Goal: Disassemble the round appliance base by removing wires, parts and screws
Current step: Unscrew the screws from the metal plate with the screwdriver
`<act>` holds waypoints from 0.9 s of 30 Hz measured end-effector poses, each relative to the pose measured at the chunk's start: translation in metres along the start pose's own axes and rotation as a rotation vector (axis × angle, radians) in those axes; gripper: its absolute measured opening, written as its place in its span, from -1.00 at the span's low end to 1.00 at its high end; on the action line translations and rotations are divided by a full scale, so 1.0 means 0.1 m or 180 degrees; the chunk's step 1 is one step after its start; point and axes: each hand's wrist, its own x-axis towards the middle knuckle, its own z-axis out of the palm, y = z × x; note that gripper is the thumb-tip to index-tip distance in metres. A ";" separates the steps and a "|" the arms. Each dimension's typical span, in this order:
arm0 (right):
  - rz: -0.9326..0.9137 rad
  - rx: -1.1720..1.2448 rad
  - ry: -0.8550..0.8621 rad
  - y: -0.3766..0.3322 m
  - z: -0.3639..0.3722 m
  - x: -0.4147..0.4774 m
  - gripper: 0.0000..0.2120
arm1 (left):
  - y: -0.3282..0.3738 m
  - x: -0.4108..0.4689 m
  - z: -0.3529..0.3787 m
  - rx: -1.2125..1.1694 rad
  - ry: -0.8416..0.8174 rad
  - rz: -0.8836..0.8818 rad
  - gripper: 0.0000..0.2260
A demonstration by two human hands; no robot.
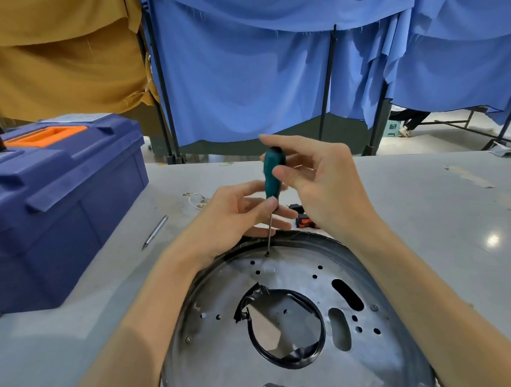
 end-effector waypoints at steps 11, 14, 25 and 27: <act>-0.0034 -0.0086 -0.0008 0.00 0.02 -0.01 -0.61 | 0.00 -0.01 -0.01 0.0188 0.0022 0.0018 -0.77; 0.0024 -0.0029 -0.0058 0.01 0.01 0.00 -0.62 | 0.00 0.00 -0.02 0.0205 0.0020 -0.0017 -0.88; 0.0001 -0.0062 -0.0094 0.02 0.00 0.01 -0.59 | -0.01 -0.01 -0.02 0.0159 0.0123 0.0037 -0.83; 0.0024 0.0006 -0.0151 0.02 -0.01 0.01 -0.57 | -0.01 0.00 -0.02 0.0220 0.0111 0.0045 -0.86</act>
